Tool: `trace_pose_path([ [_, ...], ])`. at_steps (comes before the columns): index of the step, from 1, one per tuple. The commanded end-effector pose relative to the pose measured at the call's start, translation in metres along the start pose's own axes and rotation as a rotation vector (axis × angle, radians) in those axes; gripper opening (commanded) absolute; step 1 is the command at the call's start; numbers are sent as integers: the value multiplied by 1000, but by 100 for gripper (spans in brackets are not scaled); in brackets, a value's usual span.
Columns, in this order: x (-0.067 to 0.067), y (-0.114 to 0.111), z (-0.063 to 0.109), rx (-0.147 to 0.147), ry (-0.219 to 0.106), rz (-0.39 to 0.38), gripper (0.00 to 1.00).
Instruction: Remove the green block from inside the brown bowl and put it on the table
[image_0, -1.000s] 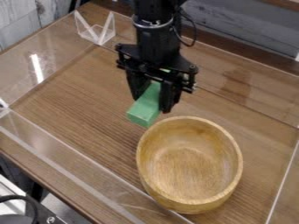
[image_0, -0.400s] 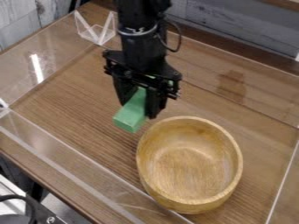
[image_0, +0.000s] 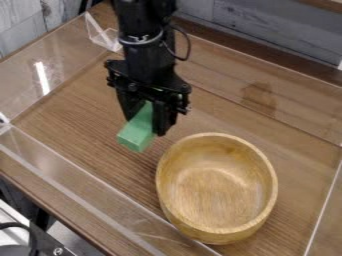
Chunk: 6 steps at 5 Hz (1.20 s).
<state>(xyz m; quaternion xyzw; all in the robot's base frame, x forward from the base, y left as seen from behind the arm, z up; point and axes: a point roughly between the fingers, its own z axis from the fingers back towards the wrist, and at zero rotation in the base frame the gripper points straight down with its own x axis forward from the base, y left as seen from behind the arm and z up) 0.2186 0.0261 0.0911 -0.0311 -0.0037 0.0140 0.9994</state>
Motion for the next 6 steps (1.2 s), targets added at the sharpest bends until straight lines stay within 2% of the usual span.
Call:
trace_pose_path([
  [1, 4, 8, 5, 10, -42, 1, 0],
  [3, 9, 22, -2, 14, -46, 8, 0],
  [6, 16, 28, -2, 10, -64, 17, 0],
])
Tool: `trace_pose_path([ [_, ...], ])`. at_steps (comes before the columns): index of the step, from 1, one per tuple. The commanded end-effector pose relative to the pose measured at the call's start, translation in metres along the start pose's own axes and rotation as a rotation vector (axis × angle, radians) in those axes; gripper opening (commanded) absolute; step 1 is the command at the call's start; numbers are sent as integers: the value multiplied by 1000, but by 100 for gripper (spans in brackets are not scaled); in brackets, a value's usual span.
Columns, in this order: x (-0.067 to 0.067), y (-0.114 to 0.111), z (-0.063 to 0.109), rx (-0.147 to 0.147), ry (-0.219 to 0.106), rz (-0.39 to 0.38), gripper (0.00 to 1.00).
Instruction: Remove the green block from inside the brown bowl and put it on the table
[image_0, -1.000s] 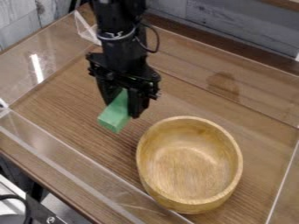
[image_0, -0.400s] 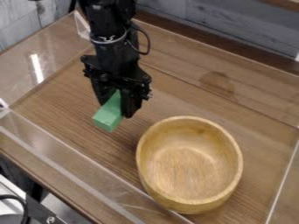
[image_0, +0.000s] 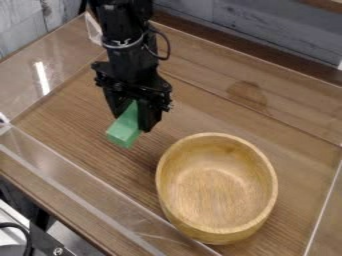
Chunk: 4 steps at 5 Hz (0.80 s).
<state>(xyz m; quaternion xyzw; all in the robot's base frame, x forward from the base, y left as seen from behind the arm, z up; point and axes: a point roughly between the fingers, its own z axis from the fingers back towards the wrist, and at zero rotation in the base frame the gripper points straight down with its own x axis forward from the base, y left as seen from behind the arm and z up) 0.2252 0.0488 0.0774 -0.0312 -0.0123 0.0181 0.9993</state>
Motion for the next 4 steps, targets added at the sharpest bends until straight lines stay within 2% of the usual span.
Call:
trace_pose_path([
  [1, 11, 5, 11, 9, -52, 12, 0],
  [4, 17, 8, 13, 8, -66, 21, 0],
])
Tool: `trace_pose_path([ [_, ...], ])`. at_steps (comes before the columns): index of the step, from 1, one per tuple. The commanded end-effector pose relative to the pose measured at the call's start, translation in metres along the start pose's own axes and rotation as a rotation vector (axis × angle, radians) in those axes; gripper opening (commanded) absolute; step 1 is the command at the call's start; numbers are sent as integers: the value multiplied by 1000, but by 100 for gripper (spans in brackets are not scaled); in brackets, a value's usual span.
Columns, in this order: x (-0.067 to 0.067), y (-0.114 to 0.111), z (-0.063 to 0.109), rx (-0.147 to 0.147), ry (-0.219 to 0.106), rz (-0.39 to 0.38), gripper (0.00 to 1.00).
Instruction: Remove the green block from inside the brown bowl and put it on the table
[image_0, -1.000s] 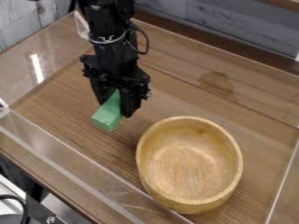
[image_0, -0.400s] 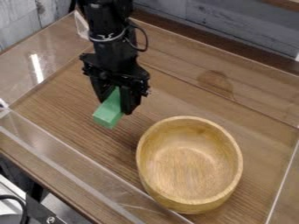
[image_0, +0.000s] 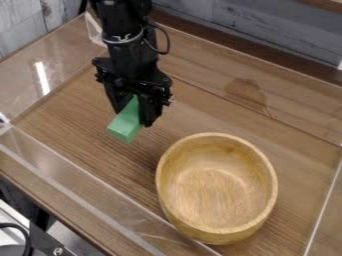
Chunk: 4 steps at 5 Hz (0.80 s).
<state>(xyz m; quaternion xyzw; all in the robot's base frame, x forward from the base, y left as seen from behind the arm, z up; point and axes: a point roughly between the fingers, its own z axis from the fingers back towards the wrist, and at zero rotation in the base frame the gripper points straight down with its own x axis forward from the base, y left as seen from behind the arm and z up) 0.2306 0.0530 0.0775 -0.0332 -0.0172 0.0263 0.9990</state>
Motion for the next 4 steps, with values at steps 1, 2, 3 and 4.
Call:
trace_pose_path([
  [1, 13, 6, 11, 12, -59, 8, 0],
  [2, 14, 7, 12, 11, -60, 10, 0],
  [3, 15, 9, 10, 12, -61, 8, 0],
  [4, 16, 10, 8, 13, -62, 8, 0],
])
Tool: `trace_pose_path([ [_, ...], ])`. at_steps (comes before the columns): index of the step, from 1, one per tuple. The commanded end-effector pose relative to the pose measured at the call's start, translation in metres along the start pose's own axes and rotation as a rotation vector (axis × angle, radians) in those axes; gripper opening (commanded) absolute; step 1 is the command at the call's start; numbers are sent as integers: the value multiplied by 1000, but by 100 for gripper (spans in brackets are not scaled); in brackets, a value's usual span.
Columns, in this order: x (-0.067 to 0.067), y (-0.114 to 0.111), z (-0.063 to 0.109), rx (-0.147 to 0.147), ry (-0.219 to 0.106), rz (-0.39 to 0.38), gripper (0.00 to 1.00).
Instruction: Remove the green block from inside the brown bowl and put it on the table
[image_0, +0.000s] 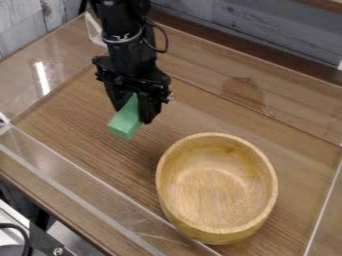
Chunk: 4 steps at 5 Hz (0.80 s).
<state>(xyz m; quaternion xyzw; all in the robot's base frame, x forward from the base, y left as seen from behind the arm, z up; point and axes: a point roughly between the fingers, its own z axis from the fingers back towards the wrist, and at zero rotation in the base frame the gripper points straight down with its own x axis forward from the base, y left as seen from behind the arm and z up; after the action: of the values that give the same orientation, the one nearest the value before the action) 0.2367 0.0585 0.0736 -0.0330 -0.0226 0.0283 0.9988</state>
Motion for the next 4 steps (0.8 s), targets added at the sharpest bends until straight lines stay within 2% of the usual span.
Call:
trace_pose_path([
  [1, 11, 5, 12, 12, -52, 4, 0],
  [4, 26, 22, -10, 12, -63, 4, 0],
])
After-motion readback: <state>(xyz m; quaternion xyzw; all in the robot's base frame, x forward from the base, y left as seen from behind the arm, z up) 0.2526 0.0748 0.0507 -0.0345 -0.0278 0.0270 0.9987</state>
